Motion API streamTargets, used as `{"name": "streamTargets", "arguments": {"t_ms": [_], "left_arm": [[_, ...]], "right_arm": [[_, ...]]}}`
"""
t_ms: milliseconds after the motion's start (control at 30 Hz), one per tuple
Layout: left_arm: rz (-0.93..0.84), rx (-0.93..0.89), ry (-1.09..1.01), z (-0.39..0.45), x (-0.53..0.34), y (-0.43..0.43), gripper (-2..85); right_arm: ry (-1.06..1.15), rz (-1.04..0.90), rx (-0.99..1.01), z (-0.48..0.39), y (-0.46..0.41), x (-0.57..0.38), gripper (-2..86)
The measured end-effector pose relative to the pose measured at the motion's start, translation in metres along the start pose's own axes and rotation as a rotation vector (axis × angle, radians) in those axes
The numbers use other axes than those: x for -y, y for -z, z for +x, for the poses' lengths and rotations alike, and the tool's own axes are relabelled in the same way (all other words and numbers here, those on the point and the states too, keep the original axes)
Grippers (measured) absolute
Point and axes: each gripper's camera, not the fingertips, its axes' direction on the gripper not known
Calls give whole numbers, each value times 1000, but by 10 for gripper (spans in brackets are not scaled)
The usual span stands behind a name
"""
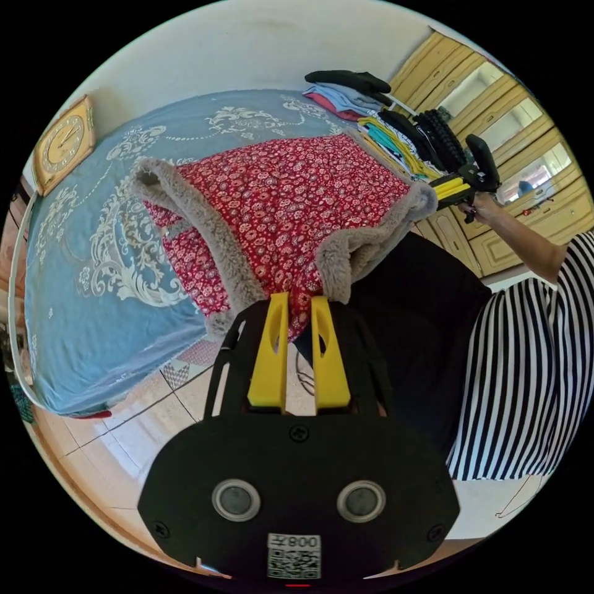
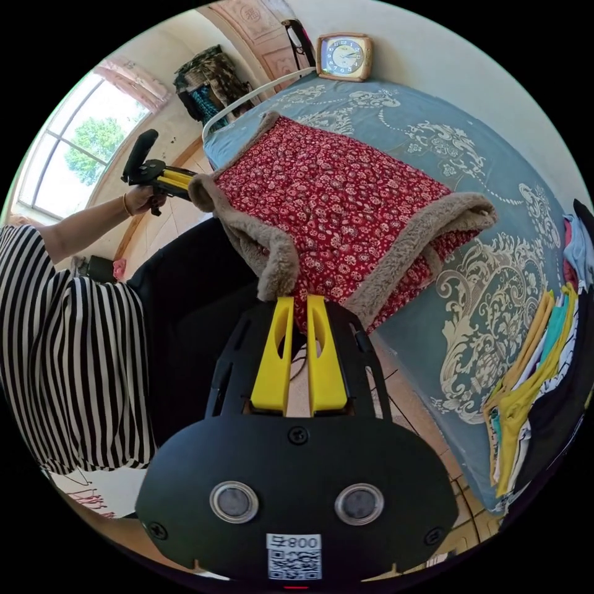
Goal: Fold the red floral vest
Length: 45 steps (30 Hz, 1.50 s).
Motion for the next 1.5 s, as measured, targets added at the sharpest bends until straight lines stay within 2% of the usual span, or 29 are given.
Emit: {"name": "streamTargets", "arguments": {"t_ms": [500, 667, 867, 933, 1033, 1300, 1367, 1433, 1500], "left_arm": [[211, -150, 181, -6, -72, 55, 66], [407, -269, 243, -18, -90, 78, 47], [490, -310, 205, -32, -53, 76, 20], [474, -290, 192, -37, -31, 70, 13], [399, -253, 187, -45, 12, 52, 7], [188, -139, 316, -76, 94, -18, 2], [51, -57, 307, -80, 107, -51, 2], [-84, -12, 275, -82, 108, -85, 1], [-28, -12, 279, -83, 102, -96, 1]], "right_arm": [[-88, 63, 24, 24, -20, -33, 67], [-184, 170, 165, 45, -6, -50, 64], [-206, 390, 291, 75, 37, -57, 14], [-195, 450, 292, 83, 46, -42, 8], [-177, 439, 257, 93, 42, 3, 4], [-239, 133, 189, 128, -52, 135, 1], [-278, -2, 157, 136, -96, 152, 1], [-287, -13, 161, 138, -118, 151, 1], [-317, 44, 195, 143, -120, 146, 1]]}}
